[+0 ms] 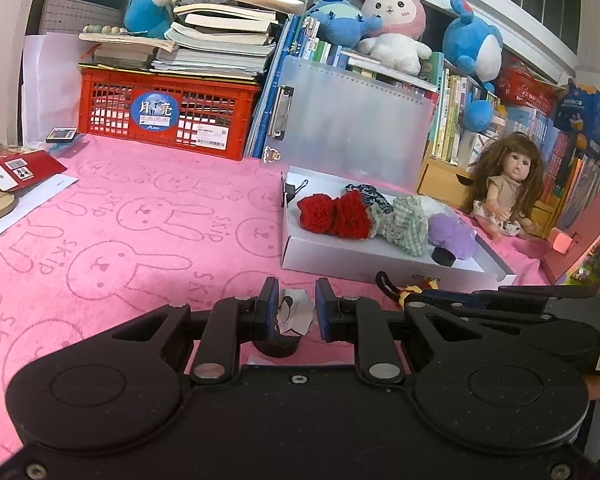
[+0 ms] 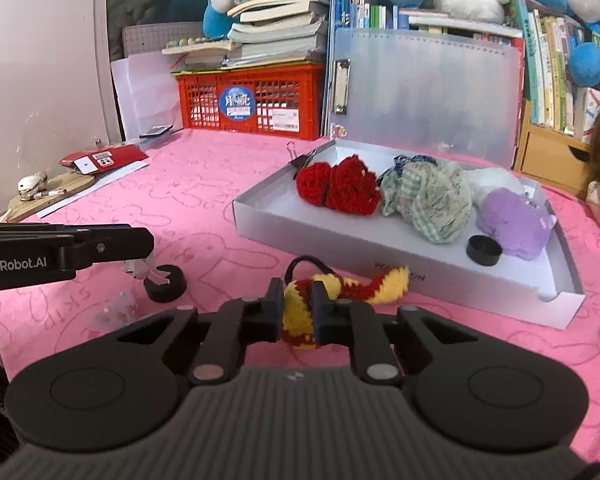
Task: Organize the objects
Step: 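Grasp the white doll figure with left tool while right tool grasps the knitted snake, then carry the doll figure into the box with left tool while right tool carries the snake, then open both tools to release the doll figure and snake in the box, then withdraw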
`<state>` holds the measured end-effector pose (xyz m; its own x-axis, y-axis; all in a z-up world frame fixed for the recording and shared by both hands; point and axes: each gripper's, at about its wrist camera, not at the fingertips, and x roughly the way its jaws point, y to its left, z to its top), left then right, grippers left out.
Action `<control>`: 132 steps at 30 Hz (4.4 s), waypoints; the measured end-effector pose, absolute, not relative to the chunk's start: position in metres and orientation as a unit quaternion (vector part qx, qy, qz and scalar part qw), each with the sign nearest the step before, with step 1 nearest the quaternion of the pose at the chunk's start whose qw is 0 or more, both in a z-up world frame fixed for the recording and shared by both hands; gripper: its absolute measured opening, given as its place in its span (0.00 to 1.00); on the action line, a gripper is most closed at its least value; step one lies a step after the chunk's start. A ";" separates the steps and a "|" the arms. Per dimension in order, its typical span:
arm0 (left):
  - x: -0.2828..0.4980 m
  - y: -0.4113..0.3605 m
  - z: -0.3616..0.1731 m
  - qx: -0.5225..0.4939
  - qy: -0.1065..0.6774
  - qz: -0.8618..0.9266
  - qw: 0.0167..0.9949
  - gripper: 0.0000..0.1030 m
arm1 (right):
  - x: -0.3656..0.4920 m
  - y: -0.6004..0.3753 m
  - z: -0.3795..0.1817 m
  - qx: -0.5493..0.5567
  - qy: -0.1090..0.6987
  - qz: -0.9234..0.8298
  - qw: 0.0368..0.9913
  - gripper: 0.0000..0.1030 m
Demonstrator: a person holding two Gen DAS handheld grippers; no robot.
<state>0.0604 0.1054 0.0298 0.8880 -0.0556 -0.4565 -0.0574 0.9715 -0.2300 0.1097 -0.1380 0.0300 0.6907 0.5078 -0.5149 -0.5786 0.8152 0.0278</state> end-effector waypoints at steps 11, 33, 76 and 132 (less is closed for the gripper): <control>0.066 0.101 0.035 -0.118 0.232 -0.007 0.965 0.18 | 0.105 -0.150 0.039 -0.062 0.232 0.267 0.933 0.11; 0.071 0.096 0.030 -0.116 0.242 -0.010 0.963 0.18 | 0.132 -0.143 0.017 -0.039 0.273 0.264 0.924 0.53; 0.186 0.065 0.055 -0.119 0.258 -0.048 0.958 0.18 | 0.180 -0.225 0.054 0.058 0.264 0.159 0.950 0.26; 0.248 0.033 0.034 -0.060 0.298 -0.038 0.952 0.48 | 0.207 -0.240 0.036 0.078 0.275 0.144 0.947 0.65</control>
<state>0.2476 0.0326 0.0336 0.8195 -0.1077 -0.5629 0.0362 0.9900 -0.1366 0.2067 -0.2405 0.0358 0.8075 0.3154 -0.4985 -0.2297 0.9465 0.2268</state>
